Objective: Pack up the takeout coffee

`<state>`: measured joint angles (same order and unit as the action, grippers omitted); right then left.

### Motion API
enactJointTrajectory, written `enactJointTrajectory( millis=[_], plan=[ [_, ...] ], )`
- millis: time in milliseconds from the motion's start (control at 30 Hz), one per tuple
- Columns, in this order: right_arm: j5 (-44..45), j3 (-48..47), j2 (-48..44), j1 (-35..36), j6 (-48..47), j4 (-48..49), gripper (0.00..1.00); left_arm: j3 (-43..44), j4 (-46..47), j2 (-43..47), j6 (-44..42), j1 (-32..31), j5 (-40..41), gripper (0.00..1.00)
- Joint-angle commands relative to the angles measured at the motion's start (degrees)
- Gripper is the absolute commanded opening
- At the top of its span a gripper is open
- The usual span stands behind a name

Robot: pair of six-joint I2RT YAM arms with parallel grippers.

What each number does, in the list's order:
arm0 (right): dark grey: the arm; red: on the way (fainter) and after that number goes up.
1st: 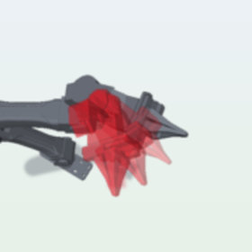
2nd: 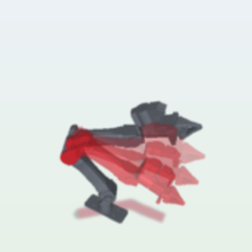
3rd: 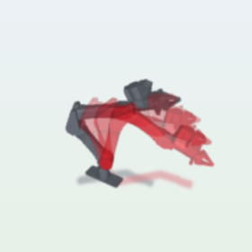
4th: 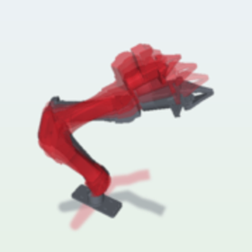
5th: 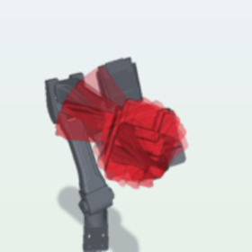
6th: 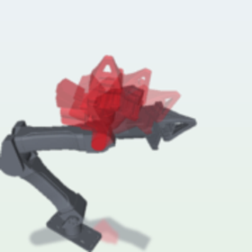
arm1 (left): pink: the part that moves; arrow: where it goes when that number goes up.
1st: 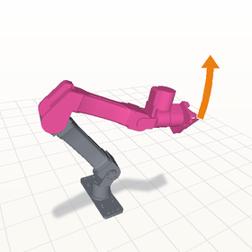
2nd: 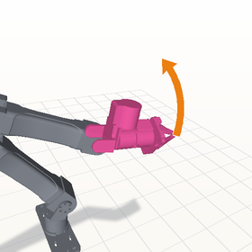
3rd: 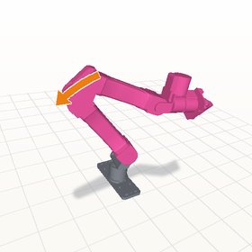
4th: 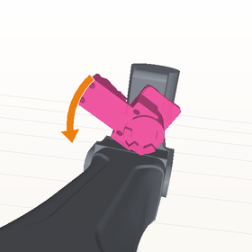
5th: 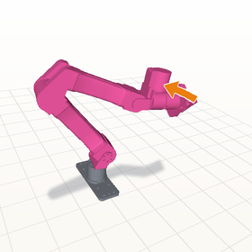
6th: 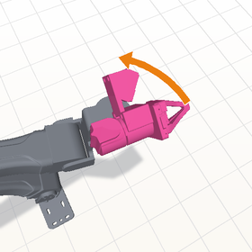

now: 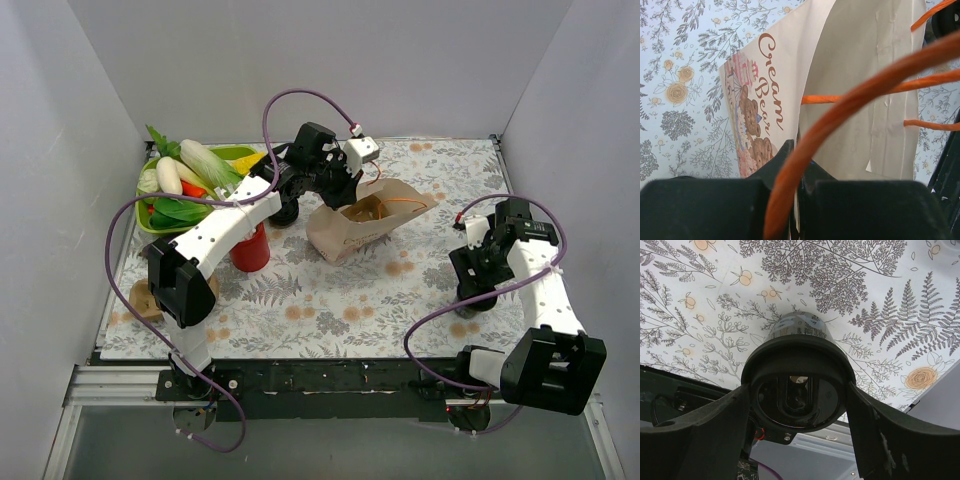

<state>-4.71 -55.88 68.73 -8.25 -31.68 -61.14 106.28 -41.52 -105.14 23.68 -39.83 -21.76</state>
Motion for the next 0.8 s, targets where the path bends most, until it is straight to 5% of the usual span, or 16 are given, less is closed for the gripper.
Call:
enactJointTrajectory(
  millis=[0,200,333,600,767],
  plan=[
    [2.42,2.88,0.09,-0.27,-0.49,-1.17,0.74,-0.46,-1.55,1.96,-0.04,0.11,0.58,0.00],
    [1.99,-3.24,-0.88,-0.27,-1.19,-3.19,0.49,-0.37,-1.81,2.05,-0.39,0.11,0.84,0.00],
    [-0.47,-13.27,-1.32,-0.27,-0.75,-6.35,0.42,0.15,-1.99,2.13,-0.92,0.11,1.10,0.00],
    [-18.39,-42.44,2.20,-0.27,0.22,-13.91,0.07,2.97,-3.57,1.26,-2.76,0.11,0.93,0.00],
    [-30.93,-55.56,5.71,-0.27,0.30,-12.86,0.01,4.20,-4.45,1.69,-4.96,0.11,0.93,0.00]
  ],
)
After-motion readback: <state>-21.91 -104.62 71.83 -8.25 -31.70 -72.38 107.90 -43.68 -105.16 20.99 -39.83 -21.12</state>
